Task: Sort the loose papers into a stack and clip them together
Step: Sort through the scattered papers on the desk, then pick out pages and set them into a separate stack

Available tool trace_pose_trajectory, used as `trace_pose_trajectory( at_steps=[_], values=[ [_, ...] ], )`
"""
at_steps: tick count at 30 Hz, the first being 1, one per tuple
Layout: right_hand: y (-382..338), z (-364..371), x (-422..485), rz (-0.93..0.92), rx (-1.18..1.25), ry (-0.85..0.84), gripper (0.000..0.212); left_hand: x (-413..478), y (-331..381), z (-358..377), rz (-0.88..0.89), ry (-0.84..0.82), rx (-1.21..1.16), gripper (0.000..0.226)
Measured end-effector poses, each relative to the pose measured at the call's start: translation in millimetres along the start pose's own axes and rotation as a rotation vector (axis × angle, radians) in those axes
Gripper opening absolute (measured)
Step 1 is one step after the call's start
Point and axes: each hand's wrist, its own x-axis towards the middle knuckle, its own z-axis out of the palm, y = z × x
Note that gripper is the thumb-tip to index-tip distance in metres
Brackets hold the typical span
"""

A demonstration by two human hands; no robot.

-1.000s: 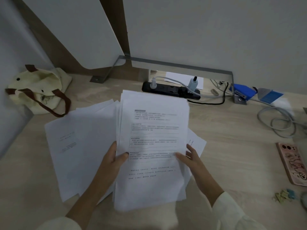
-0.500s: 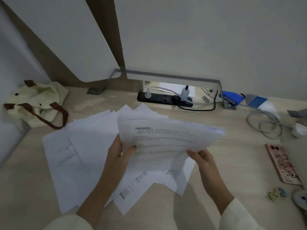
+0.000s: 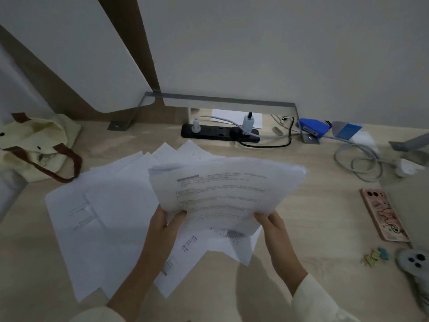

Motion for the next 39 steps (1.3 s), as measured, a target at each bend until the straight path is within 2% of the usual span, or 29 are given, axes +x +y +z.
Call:
trace_pose_trajectory(
  at_steps=[3, 7, 13, 17, 22, 28, 31, 35, 39],
  values=[
    [-4, -15, 0, 0.021, -0.036, 0.044, 0.027, 2, 7, 7, -0.021, -0.04, 0.004, 0.035],
    [8, -53, 2, 0.117, -0.113, 0.116, 0.011, 4, 7, 32, -0.124, -0.088, 0.032, 0.019],
    [46, -126, -6, 0.336, -0.158, 0.26, 0.014, -3, -23, 107, -0.326, -0.192, 0.14, 0.012],
    [66, -174, -12, 0.417, -0.195, 0.318, 0.013, -8, -46, 159, -0.406, -0.237, 0.232, 0.017],
    [84, -216, 0, 0.406, -0.285, 0.345, 0.014, -7, -70, 204, -0.437, -0.316, 0.314, 0.016],
    [100, -234, 13, 0.408, -0.353, 0.33, 0.017, -8, -84, 224, -0.502, -0.371, 0.415, 0.01],
    [100, -238, 14, 0.425, -0.422, 0.276, 0.026, -8, -80, 224, -0.515, -0.347, 0.381, 0.016],
    [83, -238, 10, 0.34, -0.608, 0.294, 0.045, -8, -73, 210, -0.478, -0.362, 0.407, 0.025],
    [61, -214, 21, 0.236, -0.666, 0.187, 0.039, 1, -62, 180, -0.443, -0.292, 0.408, 0.016]
  ],
)
